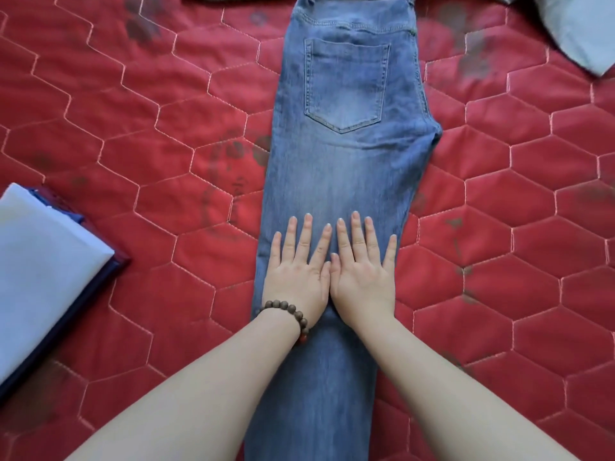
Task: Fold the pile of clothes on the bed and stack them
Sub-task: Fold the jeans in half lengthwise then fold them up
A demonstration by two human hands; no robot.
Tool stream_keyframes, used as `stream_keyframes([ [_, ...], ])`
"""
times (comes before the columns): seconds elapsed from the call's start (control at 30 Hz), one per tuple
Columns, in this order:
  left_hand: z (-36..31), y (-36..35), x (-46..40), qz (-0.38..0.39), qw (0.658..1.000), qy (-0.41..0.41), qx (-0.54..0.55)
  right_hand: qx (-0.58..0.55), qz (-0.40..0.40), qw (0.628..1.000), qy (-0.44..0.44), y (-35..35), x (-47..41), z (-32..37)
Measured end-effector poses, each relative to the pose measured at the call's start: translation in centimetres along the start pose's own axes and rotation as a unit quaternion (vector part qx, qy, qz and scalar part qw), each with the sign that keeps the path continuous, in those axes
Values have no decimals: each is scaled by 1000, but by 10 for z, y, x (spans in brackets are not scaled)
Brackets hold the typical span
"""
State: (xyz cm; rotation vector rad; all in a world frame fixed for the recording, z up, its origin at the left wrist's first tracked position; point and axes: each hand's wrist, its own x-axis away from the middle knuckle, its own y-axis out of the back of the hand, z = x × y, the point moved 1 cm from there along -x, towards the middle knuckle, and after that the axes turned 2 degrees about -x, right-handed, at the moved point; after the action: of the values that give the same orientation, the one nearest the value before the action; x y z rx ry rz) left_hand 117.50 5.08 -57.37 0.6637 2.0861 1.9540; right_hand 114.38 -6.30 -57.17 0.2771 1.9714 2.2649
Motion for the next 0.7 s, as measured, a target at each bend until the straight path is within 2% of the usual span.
stream_keyframes([
  [0.43,-9,-1,125,61,996,-58,12,7,46,998,-45,-2,142,22],
  [0.7,-12,-18,216,68,996,-65,3,13,69,997,13,0,221,28],
])
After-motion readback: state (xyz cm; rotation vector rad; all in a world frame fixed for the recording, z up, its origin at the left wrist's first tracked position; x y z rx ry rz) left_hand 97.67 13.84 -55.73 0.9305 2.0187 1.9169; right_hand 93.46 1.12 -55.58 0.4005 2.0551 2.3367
